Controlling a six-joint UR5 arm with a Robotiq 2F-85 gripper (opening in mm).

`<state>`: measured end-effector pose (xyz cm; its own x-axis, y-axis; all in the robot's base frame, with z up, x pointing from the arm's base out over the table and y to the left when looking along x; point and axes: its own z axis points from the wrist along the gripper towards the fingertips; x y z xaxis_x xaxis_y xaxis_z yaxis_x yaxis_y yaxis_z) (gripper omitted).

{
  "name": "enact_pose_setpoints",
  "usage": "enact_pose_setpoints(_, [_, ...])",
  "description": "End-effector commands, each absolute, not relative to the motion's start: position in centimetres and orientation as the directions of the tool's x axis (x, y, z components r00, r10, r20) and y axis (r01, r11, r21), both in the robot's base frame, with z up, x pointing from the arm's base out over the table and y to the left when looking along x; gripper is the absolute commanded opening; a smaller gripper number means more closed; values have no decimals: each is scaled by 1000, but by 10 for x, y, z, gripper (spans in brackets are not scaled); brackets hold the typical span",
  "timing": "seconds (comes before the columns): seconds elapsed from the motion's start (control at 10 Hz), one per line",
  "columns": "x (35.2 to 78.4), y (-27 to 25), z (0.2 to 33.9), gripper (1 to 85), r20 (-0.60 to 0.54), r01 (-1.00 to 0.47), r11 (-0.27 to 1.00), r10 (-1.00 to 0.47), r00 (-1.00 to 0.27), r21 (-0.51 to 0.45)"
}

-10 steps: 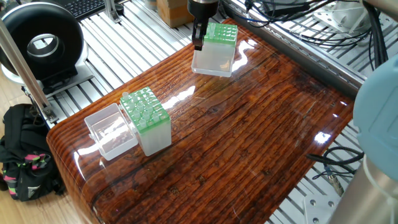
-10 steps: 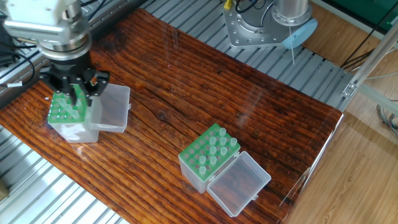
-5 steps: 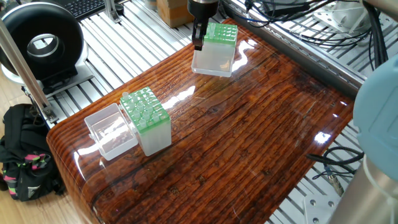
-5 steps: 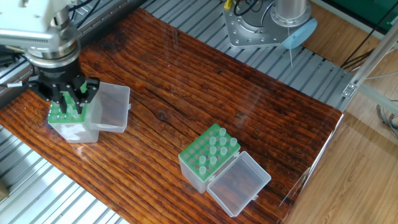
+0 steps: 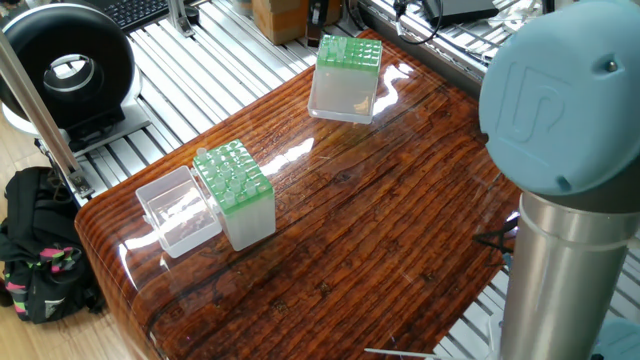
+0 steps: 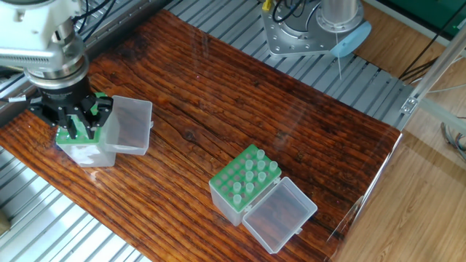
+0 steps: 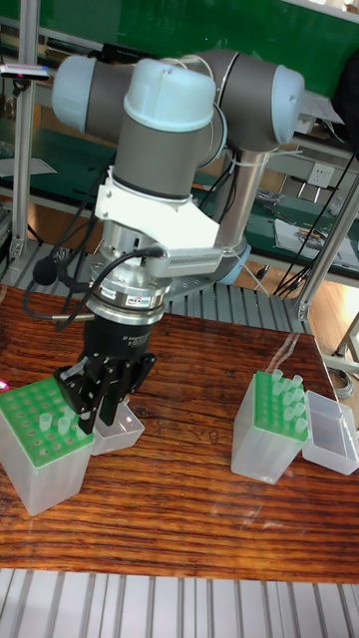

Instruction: Transfer all large pipette tips from one holder to another

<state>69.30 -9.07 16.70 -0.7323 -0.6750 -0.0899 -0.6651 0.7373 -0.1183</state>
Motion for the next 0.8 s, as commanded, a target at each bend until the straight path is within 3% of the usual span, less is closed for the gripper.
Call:
enact_pose_setpoints(0.0, [687,-95,154,327,-76,-679,729,-685,-725,-89])
enact_pose_setpoints(0.7, [689,-99,152,323,-86,-703,707,-708,-701,-78])
